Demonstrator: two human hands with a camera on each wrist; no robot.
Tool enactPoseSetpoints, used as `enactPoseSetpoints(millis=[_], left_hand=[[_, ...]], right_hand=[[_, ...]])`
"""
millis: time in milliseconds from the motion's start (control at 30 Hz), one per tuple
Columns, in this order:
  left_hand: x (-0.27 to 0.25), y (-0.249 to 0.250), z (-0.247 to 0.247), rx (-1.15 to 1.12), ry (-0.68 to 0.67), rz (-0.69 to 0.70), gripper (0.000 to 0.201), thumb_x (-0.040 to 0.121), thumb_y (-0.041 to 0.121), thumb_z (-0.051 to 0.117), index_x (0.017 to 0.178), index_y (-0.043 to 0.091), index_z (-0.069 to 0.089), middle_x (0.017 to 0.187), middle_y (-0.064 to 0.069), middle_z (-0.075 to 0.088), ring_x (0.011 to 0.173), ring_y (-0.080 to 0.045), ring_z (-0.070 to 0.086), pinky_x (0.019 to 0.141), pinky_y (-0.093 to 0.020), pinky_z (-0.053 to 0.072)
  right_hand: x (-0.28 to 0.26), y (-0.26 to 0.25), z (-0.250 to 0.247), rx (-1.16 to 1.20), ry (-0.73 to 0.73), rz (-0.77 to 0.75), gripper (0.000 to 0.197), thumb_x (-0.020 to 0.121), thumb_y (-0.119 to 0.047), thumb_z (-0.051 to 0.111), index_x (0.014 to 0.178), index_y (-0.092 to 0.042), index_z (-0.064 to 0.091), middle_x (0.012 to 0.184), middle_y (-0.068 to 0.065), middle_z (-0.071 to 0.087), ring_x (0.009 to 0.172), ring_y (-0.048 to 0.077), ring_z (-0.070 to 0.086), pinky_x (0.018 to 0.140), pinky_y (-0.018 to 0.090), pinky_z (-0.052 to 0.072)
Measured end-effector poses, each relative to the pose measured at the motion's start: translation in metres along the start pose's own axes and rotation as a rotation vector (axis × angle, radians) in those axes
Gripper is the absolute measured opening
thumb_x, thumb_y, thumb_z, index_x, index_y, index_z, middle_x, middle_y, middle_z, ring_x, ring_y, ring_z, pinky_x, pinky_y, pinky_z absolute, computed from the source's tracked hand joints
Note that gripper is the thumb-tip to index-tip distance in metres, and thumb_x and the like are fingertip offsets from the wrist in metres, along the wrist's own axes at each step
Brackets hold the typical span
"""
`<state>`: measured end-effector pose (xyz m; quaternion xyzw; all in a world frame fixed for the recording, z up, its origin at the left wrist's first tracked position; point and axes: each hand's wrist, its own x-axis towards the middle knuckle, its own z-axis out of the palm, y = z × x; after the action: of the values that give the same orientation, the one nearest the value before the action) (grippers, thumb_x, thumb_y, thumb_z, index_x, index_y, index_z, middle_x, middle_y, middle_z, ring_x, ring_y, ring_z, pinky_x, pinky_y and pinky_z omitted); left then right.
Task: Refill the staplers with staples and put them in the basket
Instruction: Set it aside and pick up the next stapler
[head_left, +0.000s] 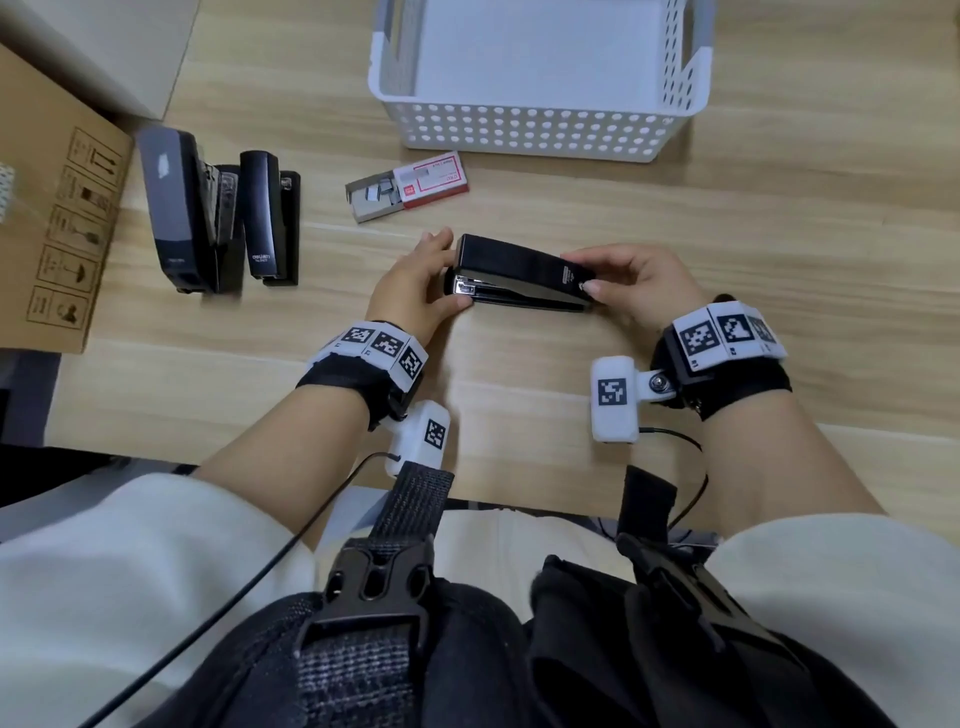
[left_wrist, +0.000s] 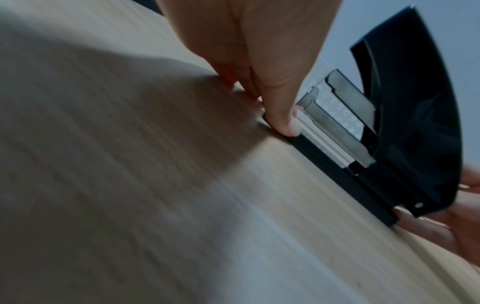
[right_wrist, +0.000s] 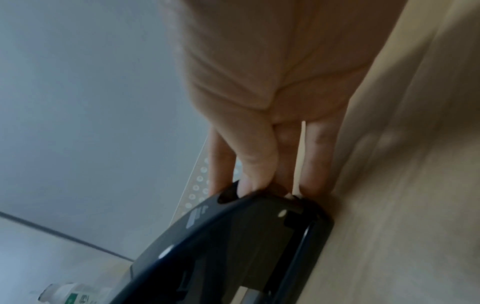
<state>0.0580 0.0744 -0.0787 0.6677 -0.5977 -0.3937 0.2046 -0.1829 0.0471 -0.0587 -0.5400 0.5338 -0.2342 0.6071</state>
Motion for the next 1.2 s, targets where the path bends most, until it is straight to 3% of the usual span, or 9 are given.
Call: enactPoseSetpoints(millis=[133,200,333,500,633,700,833,967,1200], left_hand=[[0.001,-0.011,-0.003,0.004,0.032,-0.043,0.053,0.073,0.014,0.073,0.121,0.019,0.051,0.151,0.003,0.029,0.142,-0.011,0.018,0.114,-0.023,0.014],[0.000,-0.019,-0.008,0.016,0.103,-0.091,0.056,0.069,0.017,0.076,0.119,0.019,0.050,0.152,0.003,0.028,0.142,-0.011,0.017,0.112,-0.021,0.014],[0.000,-0.026,-0.015,0.036,0.088,-0.103,0.059,0.069,0.018,0.077,0.121,0.018,0.049,0.153,0.001,0.025,0.143,-0.013,0.015,0.116,-0.026,0.014],[0.000,-0.022,-0.013,-0.029,0.100,-0.114,0.059,0.068,0.016,0.077,0.120,0.019,0.050,0.152,-0.001,0.027,0.143,-0.014,0.017,0.115,-0.024,0.014],[0.005,-0.014,-0.014,-0.068,0.089,-0.037,0.054,0.066,0.023,0.077,0.117,0.025,0.057,0.140,-0.002,0.047,0.132,-0.019,0.040,0.112,-0.043,0.031],[0.009,-0.007,-0.014,-0.003,0.055,0.021,0.047,0.065,0.029,0.074,0.110,0.025,0.063,0.125,0.000,0.057,0.121,-0.022,0.049,0.105,-0.048,0.037],[0.016,-0.002,-0.016,0.144,0.007,0.043,0.030,0.070,0.024,0.074,0.099,0.023,0.067,0.109,0.003,0.060,0.109,-0.022,0.052,0.098,-0.048,0.039],[0.019,-0.004,-0.022,0.192,-0.047,0.059,0.025,0.071,0.024,0.073,0.096,0.022,0.067,0.105,0.003,0.059,0.104,-0.021,0.053,0.096,-0.046,0.040],[0.018,-0.007,-0.033,0.172,-0.040,0.046,0.022,0.070,0.021,0.074,0.091,0.024,0.068,0.098,0.009,0.058,0.101,-0.019,0.055,0.096,-0.044,0.042]], right_hand=[[0.008,0.000,0.002,0.012,0.066,0.044,0.038,0.079,0.017,0.054,0.101,-0.012,0.065,0.071,-0.014,0.071,0.069,-0.002,0.063,0.074,0.018,0.052],[0.009,-0.002,0.003,-0.001,0.081,0.068,0.036,0.078,0.016,0.056,0.087,-0.016,0.068,0.063,-0.013,0.069,0.066,0.003,0.061,0.066,0.019,0.052],[0.011,-0.005,0.005,-0.043,0.103,0.081,0.030,0.077,0.016,0.058,0.088,-0.010,0.067,0.073,0.001,0.062,0.067,0.012,0.056,0.063,0.021,0.050],[0.010,-0.006,0.003,-0.059,0.115,0.089,0.032,0.076,0.013,0.061,0.098,-0.008,0.067,0.075,-0.002,0.063,0.066,0.005,0.056,0.064,0.012,0.050],[0.007,-0.017,0.003,-0.098,0.062,0.088,0.038,0.077,0.016,0.054,0.100,-0.014,0.065,0.085,-0.002,0.065,0.066,-0.009,0.060,0.070,0.005,0.048],[0.006,-0.025,0.009,-0.091,0.006,0.091,0.051,0.075,0.020,0.045,0.107,-0.016,0.062,0.097,0.002,0.064,0.080,-0.005,0.061,0.074,0.004,0.047],[0.011,-0.038,0.029,-0.266,-0.143,0.039,0.057,0.073,0.016,0.052,0.121,-0.014,0.055,0.112,0.001,0.058,0.105,0.012,0.053,0.090,0.017,0.043],[0.019,-0.043,0.049,-0.518,-0.149,0.034,0.056,0.071,-0.014,0.072,0.122,-0.025,0.053,0.117,-0.001,0.062,0.109,0.021,0.057,0.099,0.040,0.044],[0.022,-0.055,0.061,-0.707,-0.054,0.044,0.037,0.075,-0.021,0.070,0.111,-0.026,0.060,0.106,0.000,0.066,0.100,0.022,0.058,0.084,0.030,0.046]])
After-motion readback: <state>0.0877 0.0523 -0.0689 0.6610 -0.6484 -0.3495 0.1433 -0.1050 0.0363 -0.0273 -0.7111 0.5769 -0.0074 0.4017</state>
